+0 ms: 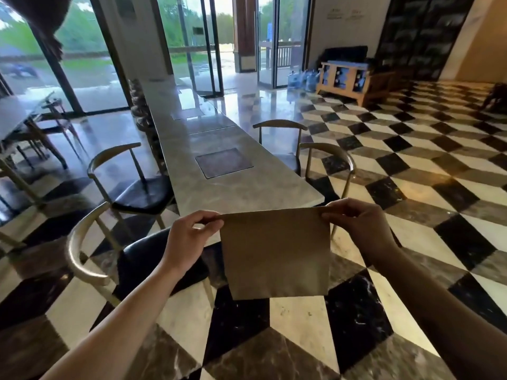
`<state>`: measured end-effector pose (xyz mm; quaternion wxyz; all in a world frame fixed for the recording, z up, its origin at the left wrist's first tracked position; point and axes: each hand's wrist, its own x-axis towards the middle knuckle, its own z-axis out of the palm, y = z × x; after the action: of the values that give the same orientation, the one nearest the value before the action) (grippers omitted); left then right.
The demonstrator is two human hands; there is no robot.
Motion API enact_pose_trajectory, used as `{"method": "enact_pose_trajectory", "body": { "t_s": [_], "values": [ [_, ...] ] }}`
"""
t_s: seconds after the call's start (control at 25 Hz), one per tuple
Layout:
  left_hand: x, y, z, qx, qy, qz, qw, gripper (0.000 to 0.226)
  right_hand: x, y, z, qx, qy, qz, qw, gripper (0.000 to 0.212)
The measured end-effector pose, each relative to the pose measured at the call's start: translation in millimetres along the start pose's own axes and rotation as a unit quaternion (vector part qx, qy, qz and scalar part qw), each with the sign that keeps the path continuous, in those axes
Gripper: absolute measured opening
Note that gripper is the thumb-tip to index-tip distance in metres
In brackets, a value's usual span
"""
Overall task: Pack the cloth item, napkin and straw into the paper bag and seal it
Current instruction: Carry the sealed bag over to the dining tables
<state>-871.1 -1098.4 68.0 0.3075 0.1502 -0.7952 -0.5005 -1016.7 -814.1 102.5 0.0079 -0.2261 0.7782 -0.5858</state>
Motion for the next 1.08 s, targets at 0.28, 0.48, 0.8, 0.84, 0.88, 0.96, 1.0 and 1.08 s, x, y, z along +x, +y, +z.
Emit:
{"method": "enact_pose_trajectory", "body": {
  "t_s": [0.28,0.48,0.8,0.84,0.88,0.96,1.0,1.08],
  "values": [
    [110,-54,-8,-0.003,0.018,0.006,1.000,0.012,126,17,59,0.000,-0.029,0.018,0.999,0.011],
    [184,-83,-4,0.013,0.016,0.018,1.000,0.011,208,34,93,0.008,-0.027,0.007,1.000,0.015],
    [291,-135,12,0.077,0.049,0.016,0.996,0.012,339,78,143,0.016,-0.069,-0.015,0.997,0.024],
    [303,-141,16,0.086,0.056,0.015,0.995,0.012,357,85,148,0.021,-0.079,-0.018,0.996,0.022],
    [314,-145,20,0.095,0.064,0.013,0.993,0.012,375,92,153,0.028,-0.089,-0.022,0.995,0.020],
    [336,-154,28,0.109,0.082,0.003,0.991,0.015,412,106,162,0.038,-0.107,-0.027,0.993,0.017],
    [348,-159,33,0.114,0.091,-0.003,0.989,0.016,433,112,166,0.034,-0.121,-0.033,0.992,0.016],
    [370,-168,41,0.132,0.103,-0.013,0.986,0.017,468,124,174,0.013,-0.146,-0.045,0.988,0.015]
  ]
}}
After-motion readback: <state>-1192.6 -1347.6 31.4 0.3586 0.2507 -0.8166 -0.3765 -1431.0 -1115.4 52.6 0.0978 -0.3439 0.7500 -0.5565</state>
